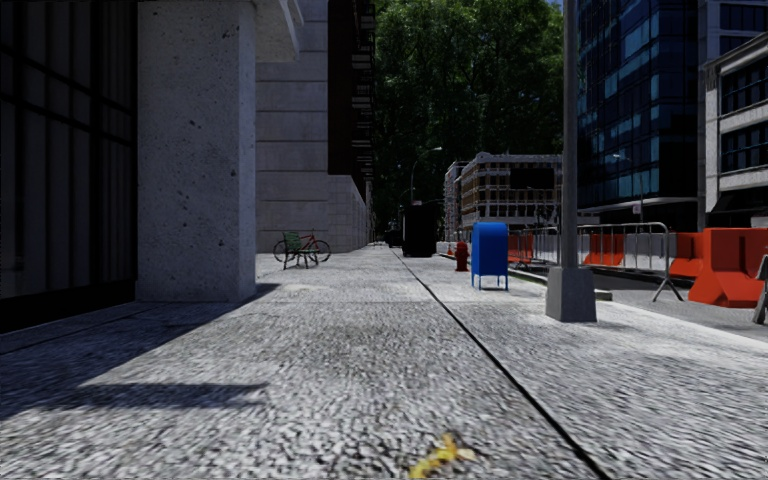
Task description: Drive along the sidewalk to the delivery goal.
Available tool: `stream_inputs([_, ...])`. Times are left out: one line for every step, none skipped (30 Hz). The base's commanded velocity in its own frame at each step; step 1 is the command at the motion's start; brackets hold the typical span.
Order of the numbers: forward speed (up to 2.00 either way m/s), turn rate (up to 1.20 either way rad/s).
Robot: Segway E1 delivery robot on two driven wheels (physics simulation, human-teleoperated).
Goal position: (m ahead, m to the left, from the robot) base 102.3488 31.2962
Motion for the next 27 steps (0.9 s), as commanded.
stream_inputs([2.00, 0.00])
stream_inputs([2.00, 0.00])
stream_inputs([2.00, 0.00])
stream_inputs([2.00, 0.00])
stream_inputs([2.00, 0.00])
stream_inputs([2.00, 0.00])
stream_inputs([2.00, 0.00])
stream_inputs([2.00, 0.00])
stream_inputs([2.00, 0.00])
stream_inputs([2.00, 0.00])
stream_inputs([2.00, 0.00])
stream_inputs([2.00, 0.00])
stream_inputs([2.00, 0.00])
stream_inputs([2.00, 0.00])
stream_inputs([2.00, 0.00])
stream_inputs([2.00, 0.00])
stream_inputs([2.00, 0.00])
stream_inputs([2.00, 0.00])
stream_inputs([2.00, 0.00])
stream_inputs([2.00, 0.00])
stream_inputs([2.00, 0.00])
stream_inputs([2.00, 0.00])
stream_inputs([2.00, 0.00])
stream_inputs([2.00, 0.00])
stream_inputs([2.00, 0.00])
stream_inputs([2.00, 0.00])
stream_inputs([2.00, 0.00])
